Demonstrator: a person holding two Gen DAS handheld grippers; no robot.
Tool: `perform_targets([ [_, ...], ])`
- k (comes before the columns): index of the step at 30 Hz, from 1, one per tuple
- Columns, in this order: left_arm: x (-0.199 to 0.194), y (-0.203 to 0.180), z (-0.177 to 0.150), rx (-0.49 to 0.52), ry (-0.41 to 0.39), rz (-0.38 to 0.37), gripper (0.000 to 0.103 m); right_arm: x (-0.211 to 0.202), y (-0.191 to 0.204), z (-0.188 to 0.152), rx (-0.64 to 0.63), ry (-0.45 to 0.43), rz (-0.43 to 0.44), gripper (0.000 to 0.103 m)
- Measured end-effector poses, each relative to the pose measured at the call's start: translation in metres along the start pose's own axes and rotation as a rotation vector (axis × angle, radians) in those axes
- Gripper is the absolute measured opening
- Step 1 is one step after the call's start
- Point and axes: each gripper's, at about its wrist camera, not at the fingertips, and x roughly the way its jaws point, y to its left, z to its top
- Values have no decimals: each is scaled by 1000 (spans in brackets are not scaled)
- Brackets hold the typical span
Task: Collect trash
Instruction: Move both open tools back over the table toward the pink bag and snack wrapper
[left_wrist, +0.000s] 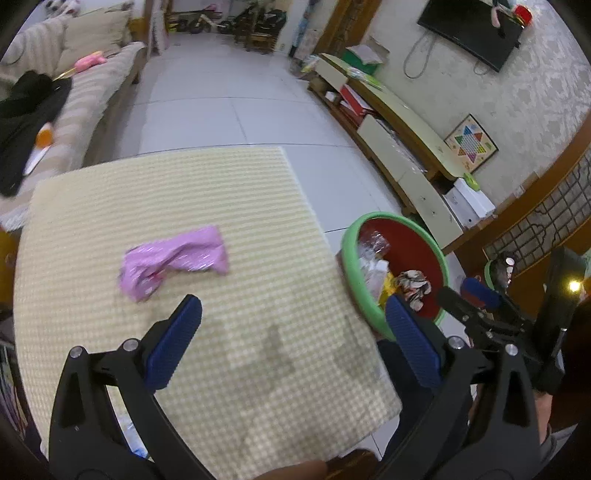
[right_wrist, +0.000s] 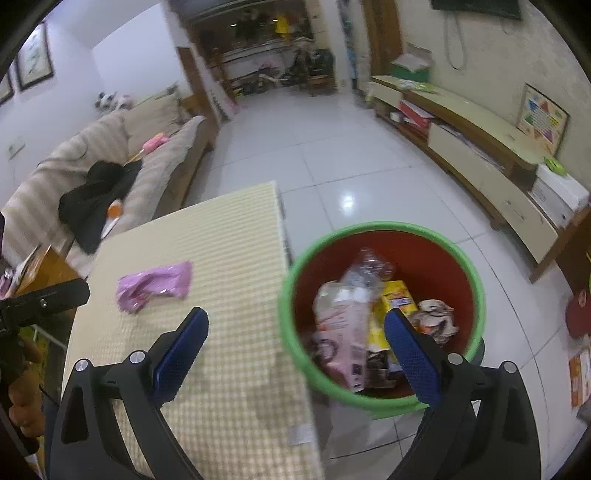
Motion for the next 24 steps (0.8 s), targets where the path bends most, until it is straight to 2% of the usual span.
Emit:
perform_targets([
  [7,-33,50,-34,-64,-4,58,98,-1,46,-6,-70,8,35,93],
  [13,-52,95,-66,-114,25,119,98,-2,80,-9,-128,8,61,93],
  [19,-50,121,-99,-109,105,150,98,2,107,-13,-174,15,82,93],
  [24,-32,125,-118,-82,177,162,98,9,124,-18,-207,32,93,93],
])
